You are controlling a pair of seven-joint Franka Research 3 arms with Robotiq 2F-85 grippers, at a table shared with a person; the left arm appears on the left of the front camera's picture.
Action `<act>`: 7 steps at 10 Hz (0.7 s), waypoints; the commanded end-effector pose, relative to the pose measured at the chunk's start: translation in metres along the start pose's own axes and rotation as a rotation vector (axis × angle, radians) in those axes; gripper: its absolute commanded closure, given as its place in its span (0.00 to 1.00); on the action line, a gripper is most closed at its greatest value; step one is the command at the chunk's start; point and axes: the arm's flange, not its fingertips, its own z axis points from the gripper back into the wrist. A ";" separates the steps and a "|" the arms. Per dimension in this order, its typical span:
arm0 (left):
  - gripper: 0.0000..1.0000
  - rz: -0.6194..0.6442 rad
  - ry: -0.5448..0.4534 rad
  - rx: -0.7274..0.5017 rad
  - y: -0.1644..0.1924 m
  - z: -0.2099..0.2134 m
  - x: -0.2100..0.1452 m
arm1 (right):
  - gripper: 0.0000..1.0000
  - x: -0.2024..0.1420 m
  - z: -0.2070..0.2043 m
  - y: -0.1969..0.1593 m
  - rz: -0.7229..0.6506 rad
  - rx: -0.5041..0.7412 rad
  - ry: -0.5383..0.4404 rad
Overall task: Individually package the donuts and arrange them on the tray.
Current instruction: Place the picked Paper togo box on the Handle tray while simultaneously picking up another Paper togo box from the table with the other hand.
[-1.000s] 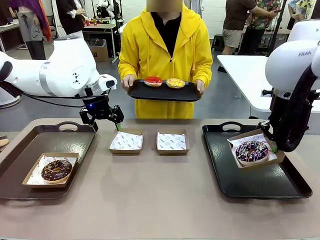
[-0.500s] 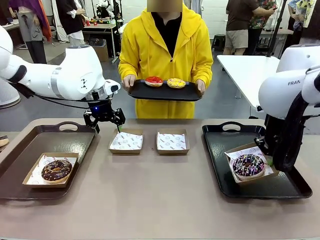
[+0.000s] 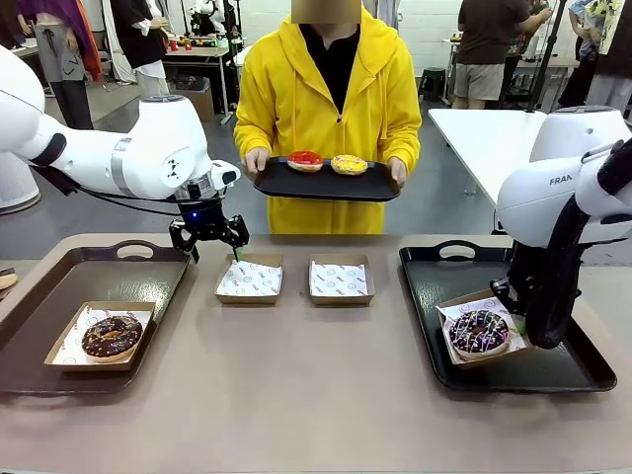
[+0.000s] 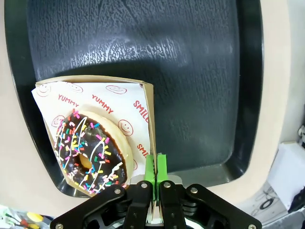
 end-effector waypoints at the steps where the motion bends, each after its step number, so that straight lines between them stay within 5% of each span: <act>1: 0.00 0.023 0.012 0.041 -0.006 -0.006 0.008 | 0.98 0.005 0.001 0.013 -0.010 0.023 -0.001; 7: 0.00 0.034 0.042 0.044 -0.004 -0.017 0.018 | 0.98 0.005 0.000 0.018 0.005 0.031 0.025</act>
